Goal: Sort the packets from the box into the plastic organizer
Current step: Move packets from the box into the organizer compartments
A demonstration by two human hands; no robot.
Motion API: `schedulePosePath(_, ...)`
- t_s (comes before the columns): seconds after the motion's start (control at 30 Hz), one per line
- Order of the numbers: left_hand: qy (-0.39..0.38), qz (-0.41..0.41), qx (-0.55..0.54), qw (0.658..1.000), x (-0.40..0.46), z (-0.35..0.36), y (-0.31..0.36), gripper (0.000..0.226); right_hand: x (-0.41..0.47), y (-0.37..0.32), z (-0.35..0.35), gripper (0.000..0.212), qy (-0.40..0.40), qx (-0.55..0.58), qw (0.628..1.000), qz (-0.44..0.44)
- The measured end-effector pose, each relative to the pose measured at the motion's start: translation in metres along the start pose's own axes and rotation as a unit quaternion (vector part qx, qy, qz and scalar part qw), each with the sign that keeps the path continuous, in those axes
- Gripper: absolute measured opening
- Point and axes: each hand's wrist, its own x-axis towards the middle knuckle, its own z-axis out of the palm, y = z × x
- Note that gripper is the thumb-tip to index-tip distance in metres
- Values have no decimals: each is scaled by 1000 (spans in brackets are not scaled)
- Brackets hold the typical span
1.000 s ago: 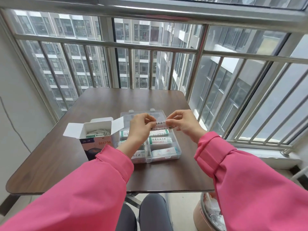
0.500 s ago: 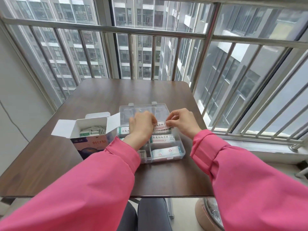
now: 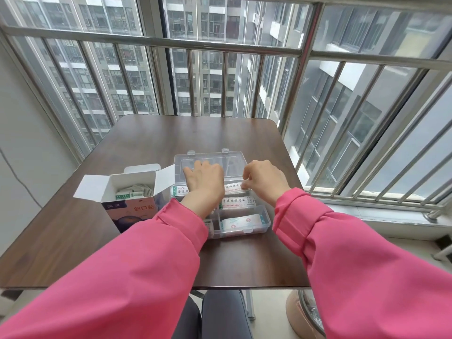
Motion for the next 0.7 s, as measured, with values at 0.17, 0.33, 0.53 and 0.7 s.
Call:
schedulePosePath(0.17, -25, -11, -32, 999, 2, 2, 2, 26, -2, -8, -5, 30, 4, -56, 998, 8)
schedulePosePath(0.33, -26, -14, -23, 999, 2, 2, 0, 26, 0, -6, -4, 23, -11, -17, 999, 34)
schedulePosePath(0.53, -35, 2, -57, 998, 0, 4, 4, 23, -1, -2, -2, 12, -25, 21, 999, 42)
schedulePosePath(0.7, -38, -1, -64, 997, -1, 3, 5, 24, 1, -3, -2, 12, -37, 22, 998, 42)
